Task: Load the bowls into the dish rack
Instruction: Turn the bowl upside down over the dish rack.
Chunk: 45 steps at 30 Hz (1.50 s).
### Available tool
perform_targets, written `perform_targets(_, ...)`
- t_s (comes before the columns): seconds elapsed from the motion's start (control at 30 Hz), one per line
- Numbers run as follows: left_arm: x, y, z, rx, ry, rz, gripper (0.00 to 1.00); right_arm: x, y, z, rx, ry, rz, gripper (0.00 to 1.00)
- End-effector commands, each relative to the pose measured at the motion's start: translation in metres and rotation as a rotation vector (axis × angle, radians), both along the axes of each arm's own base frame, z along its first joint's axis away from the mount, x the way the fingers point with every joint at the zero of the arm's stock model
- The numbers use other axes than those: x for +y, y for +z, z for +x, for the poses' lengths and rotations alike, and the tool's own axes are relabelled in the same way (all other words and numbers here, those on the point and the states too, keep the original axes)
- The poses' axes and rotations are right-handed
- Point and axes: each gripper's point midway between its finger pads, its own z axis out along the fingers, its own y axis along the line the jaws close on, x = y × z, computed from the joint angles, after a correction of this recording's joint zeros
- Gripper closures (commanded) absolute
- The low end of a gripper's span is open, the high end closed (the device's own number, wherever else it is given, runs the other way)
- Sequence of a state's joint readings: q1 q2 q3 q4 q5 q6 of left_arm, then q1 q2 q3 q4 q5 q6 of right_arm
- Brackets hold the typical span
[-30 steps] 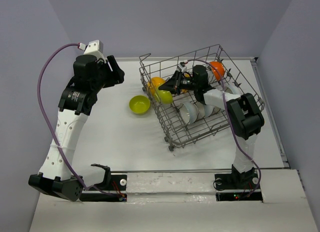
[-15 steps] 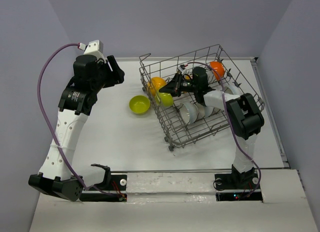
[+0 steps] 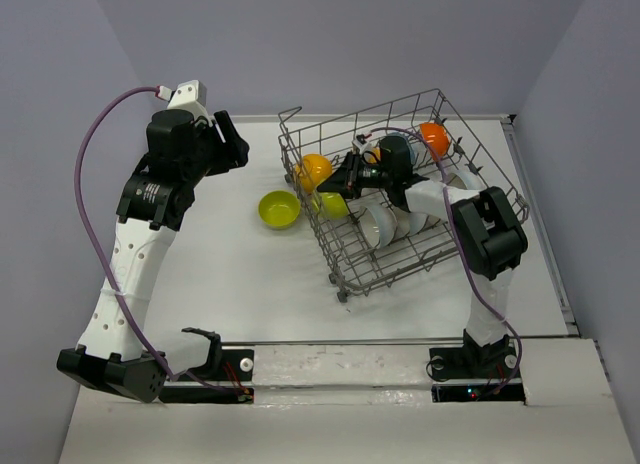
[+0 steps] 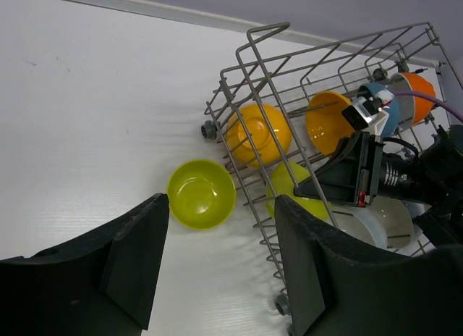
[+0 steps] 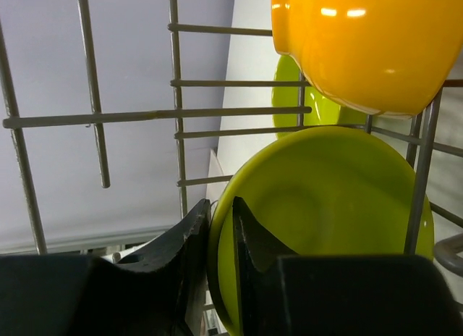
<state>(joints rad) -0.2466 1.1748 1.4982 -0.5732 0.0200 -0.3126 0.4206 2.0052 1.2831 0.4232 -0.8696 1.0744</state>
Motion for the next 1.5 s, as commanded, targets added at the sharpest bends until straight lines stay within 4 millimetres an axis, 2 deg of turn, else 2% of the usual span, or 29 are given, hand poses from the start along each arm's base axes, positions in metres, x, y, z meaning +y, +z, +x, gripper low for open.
perform_targets(0.0,0.0,0.011,-0.003,-0.042,-0.009,-0.015,0.31,0.0,0.002,0.007,-0.039,-0.028,-0.047,0.76)
perform_targets(0.37,0.0,0.012,-0.004,-0.045,-0.012,-0.016,0.31,-0.014,-0.004,0.024,-0.093,-0.136,-0.191,0.65)
perform_targets(0.77,-0.001,0.012,-0.005,-0.046,-0.018,-0.017,0.32,-0.034,0.004,0.039,-0.163,-0.23,-0.307,0.63)
perform_targets(0.97,-0.001,0.012,-0.005,-0.046,-0.018,-0.019,0.31,-0.041,0.0,0.041,-0.176,-0.259,-0.352,0.63)
perform_targets(1.2,-0.002,0.012,-0.005,-0.045,-0.02,-0.02,0.31,-0.058,-0.001,0.046,-0.178,-0.306,-0.403,0.63)
perform_targets(1.47,-0.002,0.013,-0.006,-0.048,-0.025,-0.022,0.31,-0.065,-0.008,0.049,-0.188,-0.326,-0.457,0.63)
